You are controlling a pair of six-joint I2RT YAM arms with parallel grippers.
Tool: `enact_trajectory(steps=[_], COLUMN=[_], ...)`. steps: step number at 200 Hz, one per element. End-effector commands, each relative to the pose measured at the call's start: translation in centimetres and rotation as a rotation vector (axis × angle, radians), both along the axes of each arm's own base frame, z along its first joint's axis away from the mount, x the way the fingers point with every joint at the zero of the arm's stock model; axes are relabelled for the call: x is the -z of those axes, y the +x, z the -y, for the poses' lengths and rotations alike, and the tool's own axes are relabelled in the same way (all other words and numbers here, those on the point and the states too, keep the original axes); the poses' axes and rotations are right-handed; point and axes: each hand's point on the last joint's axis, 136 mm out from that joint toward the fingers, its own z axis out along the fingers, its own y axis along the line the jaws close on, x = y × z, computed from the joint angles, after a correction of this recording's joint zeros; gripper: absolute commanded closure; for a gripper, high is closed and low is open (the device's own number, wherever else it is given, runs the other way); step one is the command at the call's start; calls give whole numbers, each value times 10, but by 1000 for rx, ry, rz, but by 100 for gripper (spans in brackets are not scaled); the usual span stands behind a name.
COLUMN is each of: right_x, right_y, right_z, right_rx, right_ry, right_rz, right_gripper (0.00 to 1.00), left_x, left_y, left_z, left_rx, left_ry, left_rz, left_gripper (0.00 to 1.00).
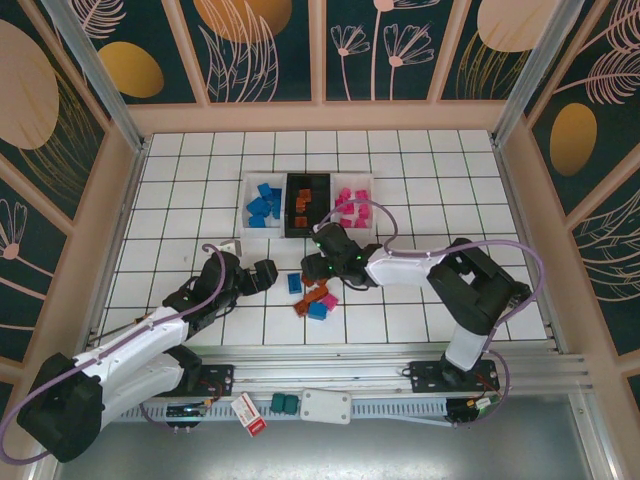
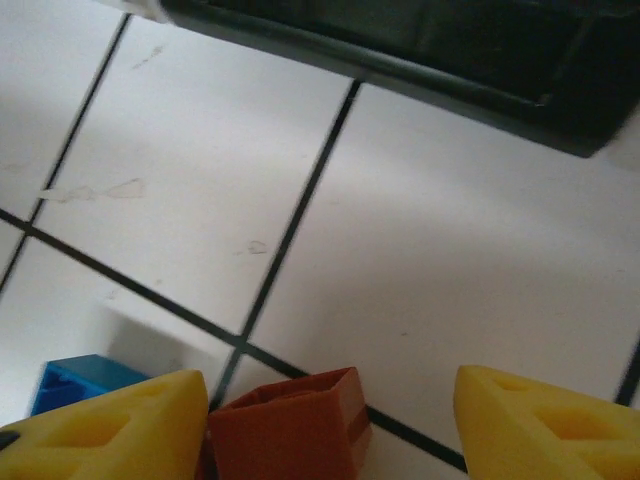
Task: Sort the legos into containers by color
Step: Pick up the lego from the center of the table.
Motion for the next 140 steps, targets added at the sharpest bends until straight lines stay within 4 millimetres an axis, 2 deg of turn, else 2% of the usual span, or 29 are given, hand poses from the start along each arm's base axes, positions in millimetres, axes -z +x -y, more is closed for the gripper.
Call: enact_trajectory(steps=[1, 16, 30, 63, 80, 110, 123, 140], right_x=[18, 11, 0, -26, -19, 3, 8, 6], right_y=[1, 4, 6, 6, 8, 18, 18, 18], right_z=[51, 70, 78, 57, 56, 75, 80, 75], right_rx=[136, 192, 213, 140, 149, 233, 242, 214], right_ry=[-73, -45, -15, 75, 56, -1, -3, 21], right_rz=[-32, -22, 4, 41, 28, -12, -21, -15], right_gripper=[39, 42, 41, 28, 26, 26, 29, 38], left_x=[2, 3, 3, 2, 1, 2, 4, 5], left_y=[-1, -1, -1, 0, 1, -1, -2, -2], left_z=[0, 0, 0, 1, 2, 2, 2, 2], left_rx=[-8, -8, -10, -5, -5, -6, -3, 0], left_ry=[-7, -7, -7, -13, -14, -16, -13, -12], left_rz=[-13, -13, -13, -13, -11, -18, -24, -26], left_gripper=[1, 1, 1, 1, 1, 1, 1, 1])
